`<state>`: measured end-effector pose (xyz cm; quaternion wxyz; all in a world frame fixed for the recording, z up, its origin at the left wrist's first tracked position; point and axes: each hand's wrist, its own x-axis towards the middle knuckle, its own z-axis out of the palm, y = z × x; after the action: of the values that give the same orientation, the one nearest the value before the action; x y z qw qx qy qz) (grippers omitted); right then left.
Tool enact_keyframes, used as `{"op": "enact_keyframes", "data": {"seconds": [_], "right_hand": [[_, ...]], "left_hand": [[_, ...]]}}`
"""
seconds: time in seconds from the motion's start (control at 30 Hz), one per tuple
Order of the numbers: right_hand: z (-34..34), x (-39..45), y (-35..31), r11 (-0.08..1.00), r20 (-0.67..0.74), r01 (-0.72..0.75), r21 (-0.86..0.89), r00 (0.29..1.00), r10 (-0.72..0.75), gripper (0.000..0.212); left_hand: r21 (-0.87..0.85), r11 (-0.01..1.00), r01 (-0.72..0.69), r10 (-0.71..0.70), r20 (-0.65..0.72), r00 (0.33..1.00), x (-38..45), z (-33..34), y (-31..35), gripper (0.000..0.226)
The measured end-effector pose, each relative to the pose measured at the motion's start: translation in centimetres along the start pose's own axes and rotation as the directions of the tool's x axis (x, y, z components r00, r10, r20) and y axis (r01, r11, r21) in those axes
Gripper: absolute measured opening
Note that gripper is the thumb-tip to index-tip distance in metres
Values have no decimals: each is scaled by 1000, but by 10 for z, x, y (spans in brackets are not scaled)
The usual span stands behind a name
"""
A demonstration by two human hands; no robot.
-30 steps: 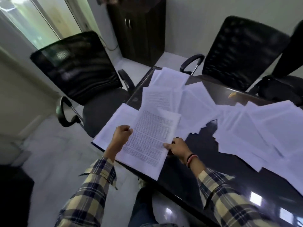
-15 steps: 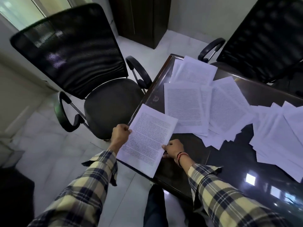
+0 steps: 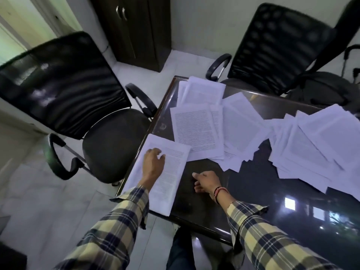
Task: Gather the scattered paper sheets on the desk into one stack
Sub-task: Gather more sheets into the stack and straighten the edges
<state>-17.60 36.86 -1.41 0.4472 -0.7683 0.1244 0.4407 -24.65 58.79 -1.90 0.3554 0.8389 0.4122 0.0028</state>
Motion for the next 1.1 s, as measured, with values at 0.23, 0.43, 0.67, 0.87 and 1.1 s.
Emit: {"op": "enact_keyframes", "data": {"seconds": [0.23, 0.43, 0.67, 0.87, 1.1], "right_hand": [[-156, -28, 38, 970, -163, 91, 223, 985, -55, 22], [-328, -74, 119, 929, -358, 185, 320, 932, -63, 22], [-491, -125, 212, 891, -505, 239, 385, 863, -13, 24], [-561, -126, 240, 841, -494, 225, 492, 868, 56, 16], [-630, -110, 250, 812, -497, 170, 558, 852, 164, 8]], "left_hand": [[-164, 975, -152, 203, 368, 908, -86, 122, 161, 16], [-261, 950, -172, 284, 489, 825, -193, 231, 269, 6], [-350, 932, -88, 295, 596, 747, -303, 320, 363, 11], [-338, 938, -76, 287, 636, 716, -321, 365, 424, 11], [-326, 943, -72, 279, 650, 707, -294, 408, 485, 13]]}}
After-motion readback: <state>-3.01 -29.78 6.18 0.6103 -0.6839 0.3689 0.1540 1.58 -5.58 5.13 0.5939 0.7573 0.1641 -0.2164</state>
